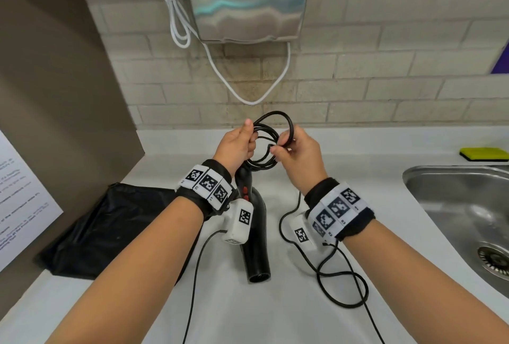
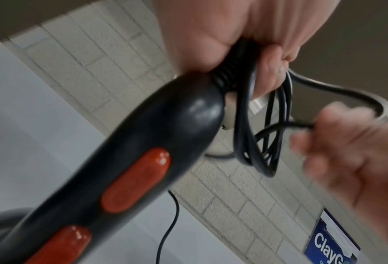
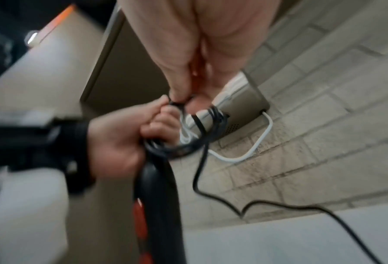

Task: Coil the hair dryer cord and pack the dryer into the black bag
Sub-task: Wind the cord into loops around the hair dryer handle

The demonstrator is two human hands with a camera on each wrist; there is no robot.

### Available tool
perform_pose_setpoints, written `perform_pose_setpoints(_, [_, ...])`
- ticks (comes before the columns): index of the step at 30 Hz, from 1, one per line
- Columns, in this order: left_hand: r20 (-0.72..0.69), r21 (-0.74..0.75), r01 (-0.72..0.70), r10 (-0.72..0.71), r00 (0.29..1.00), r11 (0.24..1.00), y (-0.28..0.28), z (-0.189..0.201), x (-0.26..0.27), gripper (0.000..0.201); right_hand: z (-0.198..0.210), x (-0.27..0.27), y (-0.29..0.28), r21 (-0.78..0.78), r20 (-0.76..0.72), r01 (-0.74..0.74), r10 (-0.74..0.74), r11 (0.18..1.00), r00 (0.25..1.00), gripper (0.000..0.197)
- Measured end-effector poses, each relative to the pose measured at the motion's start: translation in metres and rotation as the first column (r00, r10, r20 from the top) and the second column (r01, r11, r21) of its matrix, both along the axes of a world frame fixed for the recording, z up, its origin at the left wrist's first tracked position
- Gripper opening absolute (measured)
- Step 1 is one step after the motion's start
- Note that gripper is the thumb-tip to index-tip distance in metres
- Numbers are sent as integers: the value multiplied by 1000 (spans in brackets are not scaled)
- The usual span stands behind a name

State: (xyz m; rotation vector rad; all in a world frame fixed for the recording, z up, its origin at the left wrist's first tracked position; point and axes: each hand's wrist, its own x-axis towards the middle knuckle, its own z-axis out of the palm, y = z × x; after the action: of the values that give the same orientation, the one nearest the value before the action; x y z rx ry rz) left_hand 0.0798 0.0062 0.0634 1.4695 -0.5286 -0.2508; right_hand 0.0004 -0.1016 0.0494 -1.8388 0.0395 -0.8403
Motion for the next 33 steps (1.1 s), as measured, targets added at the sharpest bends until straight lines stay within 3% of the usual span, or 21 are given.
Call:
perform_pose_setpoints(2, [-21,-14,14,-14,1000,1000,0,0,1,42,-9,6,-1,-148,-132,91,-111,985,985,23])
perform_pose_setpoints(5, [-38,32,62,-61,997,998,1,1,-1,44,-15,11,-1,-139,-244,123,-154,983,958,23])
perform_pose_setpoints(6, [-45,45,78,-76,996,996,2,2,-1,44,-15,11,1,-122,-246,126,-153,984,957,28])
perform_pose_setpoints(9, [-60,69,91,-87,994,993,3,4,-2,44,-15,8,5,-150,-160,110,-134,983,978,74])
perform_pose_setpoints(11, [-75,64,92,-88,993,994,3,4,-1,44,-14,6,6,-222,-130,94,-125,971,984,83])
perform_pose_setpoints(16, [-134,24,78,-74,988,997,5,6,3,45,-25,4,5,-315,-134,-9,-35,949,990,73])
perform_pose_setpoints(19, [-139,34,51,-46,989,998,8,7,5,46,-36,4,2,-353,-109,-71,34,933,993,57])
perform_pose_setpoints(25, [-138,49,45,-38,990,998,11,7,3,47,-41,13,-4,-225,113,40,-15,974,993,28])
perform_pose_setpoints(28, [-142,39,61,-55,988,997,12,6,1,47,-36,14,-3,-147,116,35,-18,988,993,13])
perform_pose_setpoints(30, [-148,41,78,-71,986,996,14,7,1,47,-31,13,-1,-126,100,27,-15,992,995,16])
perform_pose_setpoints(33, [-165,62,120,-108,980,991,15,8,2,48,-23,16,1,-126,58,32,-25,991,998,36])
